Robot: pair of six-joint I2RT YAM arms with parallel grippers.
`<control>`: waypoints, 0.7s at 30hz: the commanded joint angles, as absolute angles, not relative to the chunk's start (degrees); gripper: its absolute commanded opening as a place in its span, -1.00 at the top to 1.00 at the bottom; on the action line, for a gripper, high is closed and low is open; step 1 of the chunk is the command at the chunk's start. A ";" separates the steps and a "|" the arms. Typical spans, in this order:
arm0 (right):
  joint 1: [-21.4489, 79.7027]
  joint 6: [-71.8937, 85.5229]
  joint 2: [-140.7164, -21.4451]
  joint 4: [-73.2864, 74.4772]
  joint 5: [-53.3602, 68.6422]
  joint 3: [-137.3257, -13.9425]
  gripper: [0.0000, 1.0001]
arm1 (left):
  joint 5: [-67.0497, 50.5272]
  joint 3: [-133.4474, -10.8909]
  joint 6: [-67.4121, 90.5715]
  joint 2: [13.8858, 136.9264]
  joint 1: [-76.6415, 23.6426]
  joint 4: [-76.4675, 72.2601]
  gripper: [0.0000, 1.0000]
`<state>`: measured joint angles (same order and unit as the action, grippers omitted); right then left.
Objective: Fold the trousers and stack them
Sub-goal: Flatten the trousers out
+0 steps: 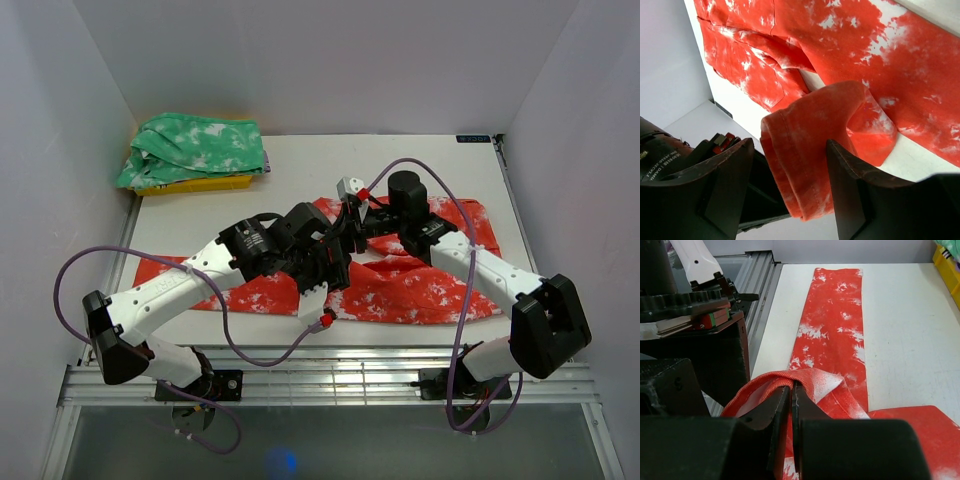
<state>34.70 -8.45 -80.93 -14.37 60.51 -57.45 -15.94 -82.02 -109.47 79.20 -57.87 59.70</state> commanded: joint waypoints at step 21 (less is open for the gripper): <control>37.97 -8.52 -79.45 -8.45 58.36 -61.61 0.84 | -4.22 -84.99 -104.51 84.29 -59.59 62.93 0.50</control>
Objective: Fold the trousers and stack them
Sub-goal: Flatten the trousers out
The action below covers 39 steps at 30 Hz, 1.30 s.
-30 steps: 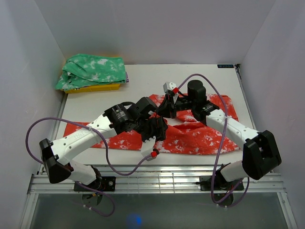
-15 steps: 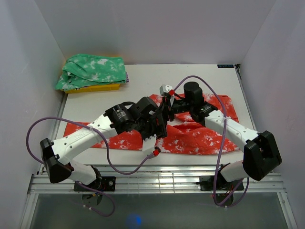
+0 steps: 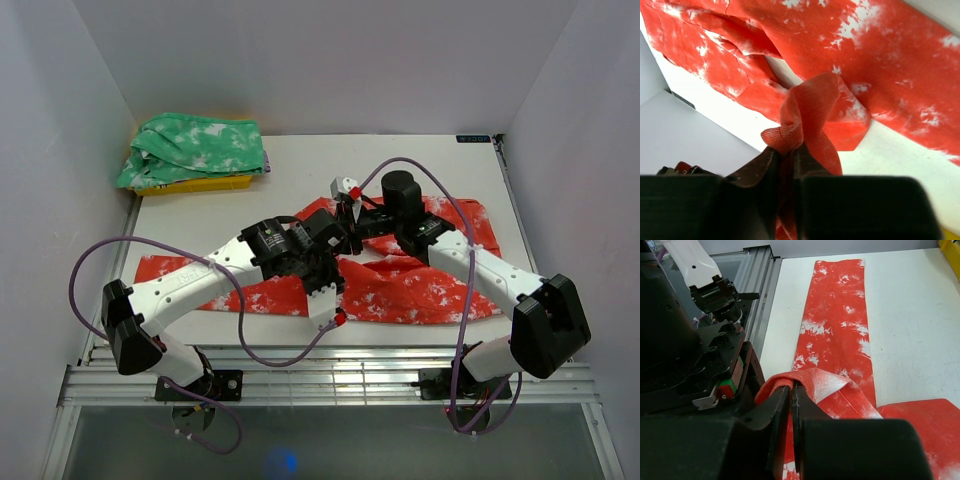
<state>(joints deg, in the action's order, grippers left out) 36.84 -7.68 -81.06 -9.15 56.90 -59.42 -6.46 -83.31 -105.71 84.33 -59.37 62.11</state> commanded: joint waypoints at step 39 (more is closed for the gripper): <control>-15.28 -46.93 -98.79 20.57 10.72 -56.25 -0.56 | 16.98 -129.92 -18.02 95.46 -14.97 70.32 1.00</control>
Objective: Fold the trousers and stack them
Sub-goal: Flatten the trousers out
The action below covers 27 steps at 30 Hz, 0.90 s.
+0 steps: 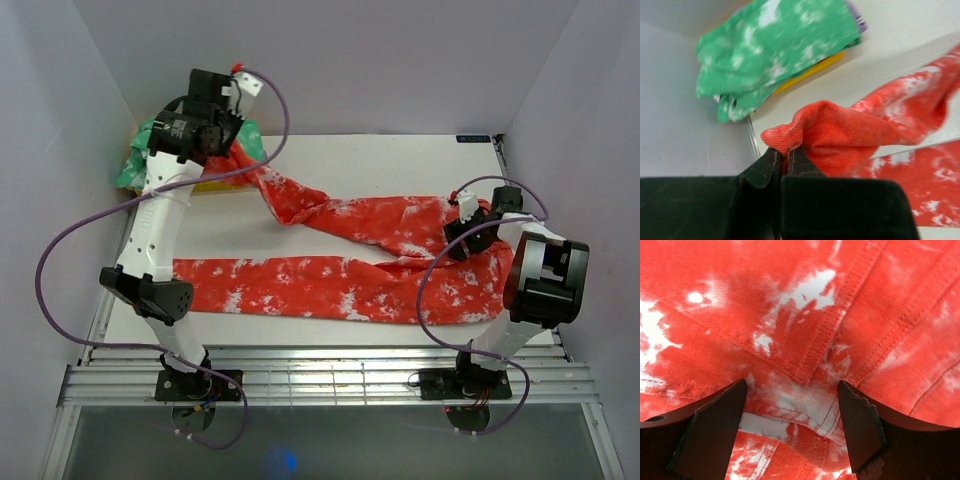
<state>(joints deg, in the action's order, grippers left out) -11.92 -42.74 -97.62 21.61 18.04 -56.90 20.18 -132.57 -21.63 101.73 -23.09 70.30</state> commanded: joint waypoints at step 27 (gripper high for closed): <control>-0.19 -72.59 -92.18 29.01 45.27 -72.33 -0.68 | -11.60 -101.69 -18.73 91.14 3.25 68.12 1.00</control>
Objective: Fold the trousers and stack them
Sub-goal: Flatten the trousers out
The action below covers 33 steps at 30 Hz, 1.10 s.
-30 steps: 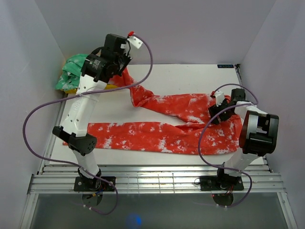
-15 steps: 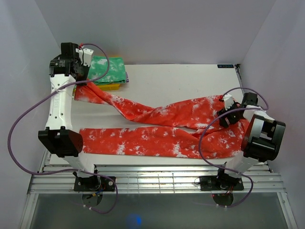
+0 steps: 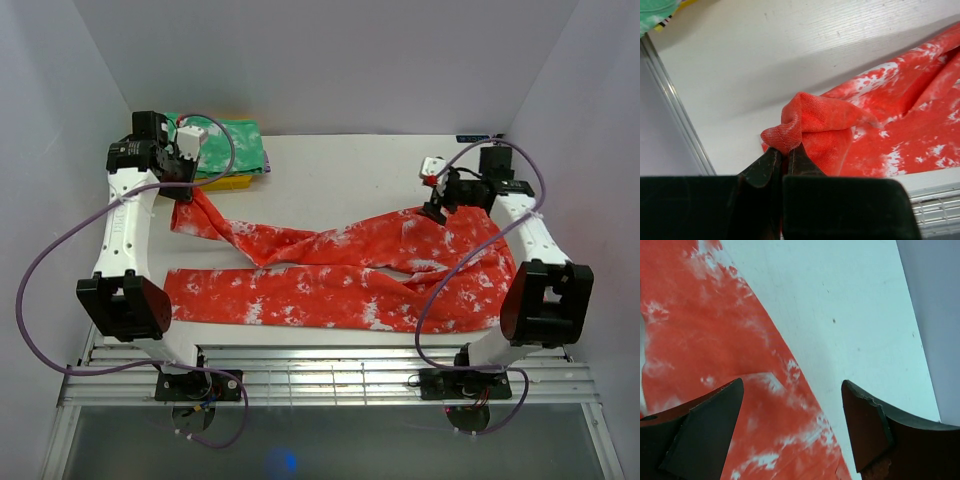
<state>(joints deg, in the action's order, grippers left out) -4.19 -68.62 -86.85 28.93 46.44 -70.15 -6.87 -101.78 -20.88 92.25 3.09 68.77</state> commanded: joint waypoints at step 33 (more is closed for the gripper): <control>7.74 -77.70 -106.72 24.34 33.21 -79.98 0.85 | -22.24 -103.19 -17.66 107.76 22.67 73.04 1.00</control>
